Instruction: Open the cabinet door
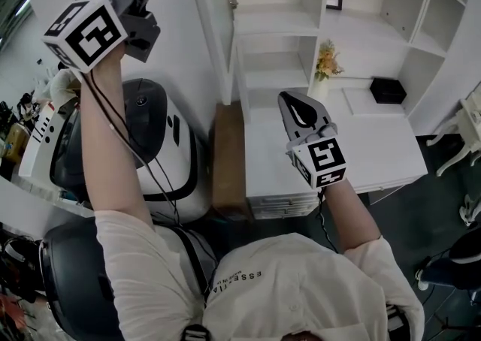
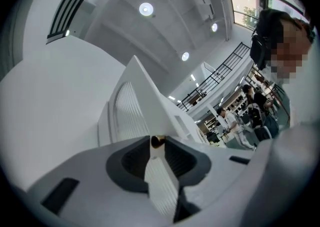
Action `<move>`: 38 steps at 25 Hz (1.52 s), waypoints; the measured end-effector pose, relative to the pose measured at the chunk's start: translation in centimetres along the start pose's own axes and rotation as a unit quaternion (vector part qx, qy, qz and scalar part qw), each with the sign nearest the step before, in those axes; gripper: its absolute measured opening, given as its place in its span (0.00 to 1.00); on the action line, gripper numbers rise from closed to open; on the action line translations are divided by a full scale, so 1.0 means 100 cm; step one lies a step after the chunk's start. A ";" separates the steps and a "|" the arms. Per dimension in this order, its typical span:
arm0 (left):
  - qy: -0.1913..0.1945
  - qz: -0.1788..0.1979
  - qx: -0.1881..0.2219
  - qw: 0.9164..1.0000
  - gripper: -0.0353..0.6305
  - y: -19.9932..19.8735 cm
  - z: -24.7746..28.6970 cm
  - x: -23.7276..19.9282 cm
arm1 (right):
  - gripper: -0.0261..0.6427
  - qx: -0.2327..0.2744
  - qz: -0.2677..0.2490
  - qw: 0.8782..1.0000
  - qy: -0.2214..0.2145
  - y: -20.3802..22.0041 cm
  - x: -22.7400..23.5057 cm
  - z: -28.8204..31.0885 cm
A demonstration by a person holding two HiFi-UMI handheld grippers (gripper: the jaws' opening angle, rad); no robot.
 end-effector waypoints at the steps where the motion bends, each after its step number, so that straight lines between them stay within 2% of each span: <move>1: -0.010 -0.002 0.000 1.000 0.17 0.000 -0.001 0.000 | 0.06 -0.001 0.001 1.000 0.000 0.001 0.000 -0.001; 5: -0.062 0.016 -0.009 0.998 0.18 0.008 -0.010 0.004 | 0.06 -0.009 0.006 1.000 -0.004 0.007 0.002 -0.004; 8: -0.091 0.017 0.000 0.996 0.19 0.014 -0.023 0.012 | 0.06 -0.014 0.012 1.000 -0.004 0.015 0.006 -0.008; 12: -0.131 0.078 -0.008 0.988 0.19 0.032 -0.042 0.031 | 0.06 -0.020 0.024 0.999 -0.007 0.024 0.009 -0.013; 13: -0.134 0.084 -0.013 0.987 0.19 0.038 -0.046 0.038 | 0.06 -0.021 0.026 0.999 -0.008 0.026 0.010 -0.014; 17: -0.134 0.060 -0.021 0.989 0.19 0.063 -0.064 0.068 | 0.06 -0.022 0.027 0.999 -0.014 0.030 0.011 -0.021; 22: -0.148 0.093 -0.047 0.983 0.19 0.101 -0.087 0.113 | 0.06 -0.013 0.035 0.999 -0.020 0.032 0.014 -0.028; 29: -0.115 0.036 -0.111 0.986 0.16 0.186 -0.106 0.175 | 0.06 0.000 0.037 0.999 -0.024 0.043 0.017 -0.043; 32: -0.096 0.024 -0.131 0.986 0.14 0.205 -0.108 0.200 | 0.06 0.005 0.041 0.999 -0.024 0.049 0.023 -0.053; 34: -0.096 0.009 -0.144 0.985 0.06 0.218 -0.113 0.213 | 0.06 0.011 0.047 0.999 -0.022 0.053 0.027 -0.060; 38: -0.099 -0.030 -0.165 0.981 0.06 0.252 -0.124 0.229 | 0.06 0.014 0.051 0.998 -0.025 0.061 0.033 -0.075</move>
Point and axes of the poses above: the fingertips, and each gripper's own axes: z forward along the fingers, x to its right, y out of its underside, the point moved 5 cm from there along -z, backward along the fingers, and after that the axes turned 15 degrees about -y, right-handed, at the moved point
